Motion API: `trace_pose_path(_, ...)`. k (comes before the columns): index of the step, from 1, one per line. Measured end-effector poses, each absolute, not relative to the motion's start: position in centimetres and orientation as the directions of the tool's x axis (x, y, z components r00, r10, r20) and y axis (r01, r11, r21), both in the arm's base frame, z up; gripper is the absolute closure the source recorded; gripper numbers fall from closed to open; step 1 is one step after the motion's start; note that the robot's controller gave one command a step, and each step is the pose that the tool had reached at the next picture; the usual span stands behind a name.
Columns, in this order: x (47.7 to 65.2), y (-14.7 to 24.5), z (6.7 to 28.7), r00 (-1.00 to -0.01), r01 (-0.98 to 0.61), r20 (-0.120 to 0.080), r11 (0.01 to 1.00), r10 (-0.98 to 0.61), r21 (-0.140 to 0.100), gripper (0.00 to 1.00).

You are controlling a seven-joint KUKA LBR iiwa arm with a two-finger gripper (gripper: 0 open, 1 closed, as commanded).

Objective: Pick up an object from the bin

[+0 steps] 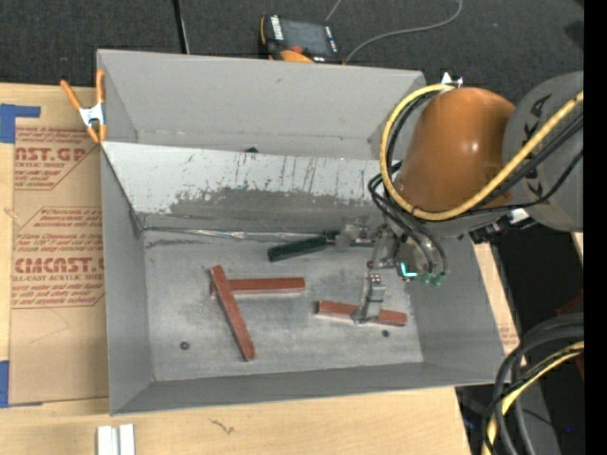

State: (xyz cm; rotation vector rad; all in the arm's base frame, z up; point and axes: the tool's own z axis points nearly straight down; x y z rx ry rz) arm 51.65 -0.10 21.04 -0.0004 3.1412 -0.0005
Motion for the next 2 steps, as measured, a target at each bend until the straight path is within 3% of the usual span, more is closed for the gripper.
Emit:
trace_pose_path(1,48.8,-5.0,14.9,-0.994,-0.113,0.006,0.994,-0.113,0.000,0.00)
trace_pose_path(2,53.8,-6.0,6.5,-0.982,-0.188,0.000,0.982,-0.188,0.001,0.00)
